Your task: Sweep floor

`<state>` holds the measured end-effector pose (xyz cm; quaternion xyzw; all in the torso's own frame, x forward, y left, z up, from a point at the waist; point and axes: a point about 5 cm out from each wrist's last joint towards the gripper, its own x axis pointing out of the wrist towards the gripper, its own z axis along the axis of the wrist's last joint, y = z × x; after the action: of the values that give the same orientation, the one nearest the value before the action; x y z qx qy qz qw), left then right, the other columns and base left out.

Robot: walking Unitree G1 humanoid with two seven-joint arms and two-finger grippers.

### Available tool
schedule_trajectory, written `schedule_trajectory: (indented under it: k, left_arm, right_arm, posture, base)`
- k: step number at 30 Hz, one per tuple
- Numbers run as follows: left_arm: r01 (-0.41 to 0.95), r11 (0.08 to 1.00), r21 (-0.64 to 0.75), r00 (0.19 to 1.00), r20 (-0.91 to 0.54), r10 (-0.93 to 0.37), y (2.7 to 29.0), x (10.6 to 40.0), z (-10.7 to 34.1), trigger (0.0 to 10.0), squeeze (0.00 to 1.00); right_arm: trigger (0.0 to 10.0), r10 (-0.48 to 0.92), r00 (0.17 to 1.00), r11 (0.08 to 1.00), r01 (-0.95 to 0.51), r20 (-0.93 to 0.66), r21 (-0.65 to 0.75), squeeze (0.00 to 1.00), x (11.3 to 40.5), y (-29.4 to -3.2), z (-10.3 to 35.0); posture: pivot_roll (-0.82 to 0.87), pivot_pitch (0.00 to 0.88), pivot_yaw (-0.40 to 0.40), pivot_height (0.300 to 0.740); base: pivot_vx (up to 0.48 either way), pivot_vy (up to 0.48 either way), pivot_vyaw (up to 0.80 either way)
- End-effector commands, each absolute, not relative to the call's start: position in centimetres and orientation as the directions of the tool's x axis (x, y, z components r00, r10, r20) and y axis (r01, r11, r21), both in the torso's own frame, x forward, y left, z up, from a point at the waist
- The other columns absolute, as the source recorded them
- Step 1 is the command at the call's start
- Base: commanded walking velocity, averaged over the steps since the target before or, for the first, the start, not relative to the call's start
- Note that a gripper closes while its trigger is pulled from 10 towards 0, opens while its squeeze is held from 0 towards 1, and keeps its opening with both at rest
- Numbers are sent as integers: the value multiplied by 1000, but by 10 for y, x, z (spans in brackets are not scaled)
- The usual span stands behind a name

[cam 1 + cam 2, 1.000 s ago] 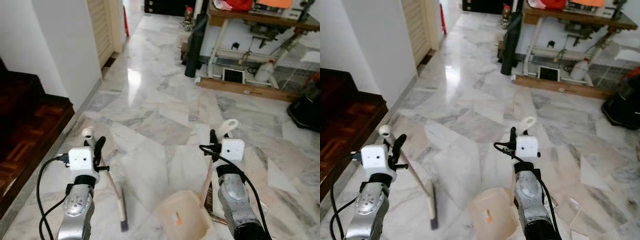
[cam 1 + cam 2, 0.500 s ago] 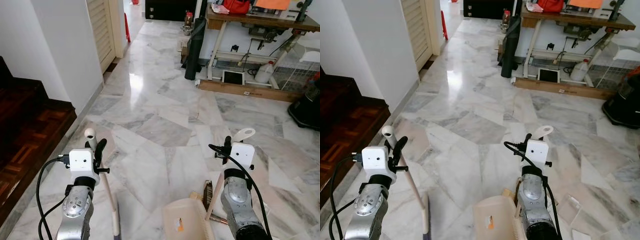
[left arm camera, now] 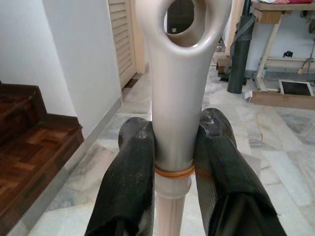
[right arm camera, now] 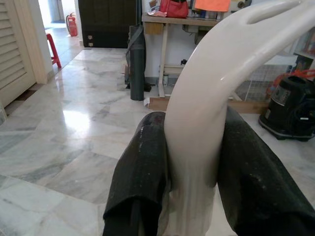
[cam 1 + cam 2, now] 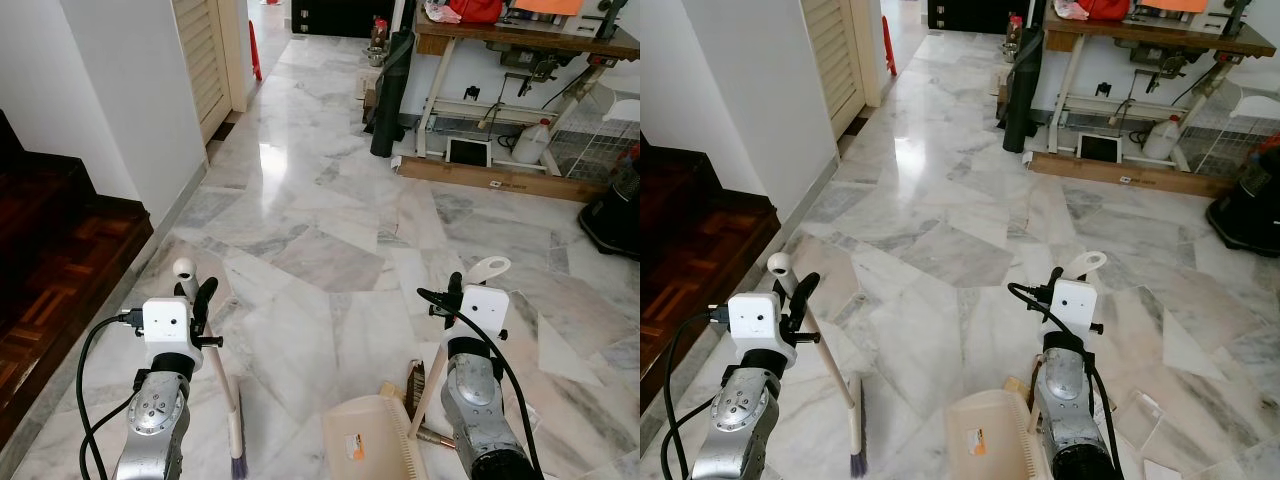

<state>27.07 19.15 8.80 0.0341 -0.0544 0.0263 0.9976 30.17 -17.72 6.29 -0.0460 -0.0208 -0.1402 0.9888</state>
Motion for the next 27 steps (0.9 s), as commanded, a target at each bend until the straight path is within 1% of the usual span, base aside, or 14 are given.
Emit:
schedule_trajectory:
  k: [1,6,7,8,10,13,15,17,27]
  left_arm:
    - [-53,997,60,989,142,44,192,272,96,10000,0]
    - [-53,997,60,989,142,44,192,272,96,10000,0]
    - [-47,997,59,990,138,39,192,272,96,10000,0]
    - [-54,998,38,991,125,49,195,272,96,10000,0]
    - [-75,997,28,991,115,71,201,272,96,10000,0]
    - [-82,994,77,989,132,71,202,271,97,10000,0]
    - [-84,991,99,988,140,70,204,271,99,10000,0]
    - [-84,990,113,987,146,67,205,272,100,10000,0]
    - [-87,991,101,986,148,71,204,276,102,10000,0]
  right_arm:
    - [10000,-285,956,954,290,68,-81,0,304,-179,67]
    - [10000,-285,956,954,290,68,-81,0,304,-179,67]
    - [10000,-302,951,948,306,64,-83,0,303,-180,65]
    - [10000,-364,929,926,369,63,-79,0,299,-191,63]
    - [10000,-425,903,901,429,67,-57,0,294,-203,60]
    - [10000,-368,927,927,371,75,-45,0,296,-194,62]
    - [10000,-326,942,941,331,84,-64,0,297,-188,63]
    - [10000,-312,946,945,318,87,-71,0,298,-186,63]
    - [10000,-314,944,944,322,98,-68,0,297,-189,65]
  posture:
    - [99,50,-39,740]
    - [99,50,-39,740]
    - [99,50,-39,740]
    - [104,95,-21,740]
    - [104,94,-25,740]
    - [105,94,-28,740]
    - [105,93,-29,740]
    - [106,92,-30,740]
    - [97,85,-29,740]
  base:
    - [0,0,0]
    - [0,0,0]
    - [0,0,0]
    - [0,0,0]
    - [0,0,0]
    - [0,0,0]
    - [0,0,0]
    - [0,0,0]
    - [0,0,0]
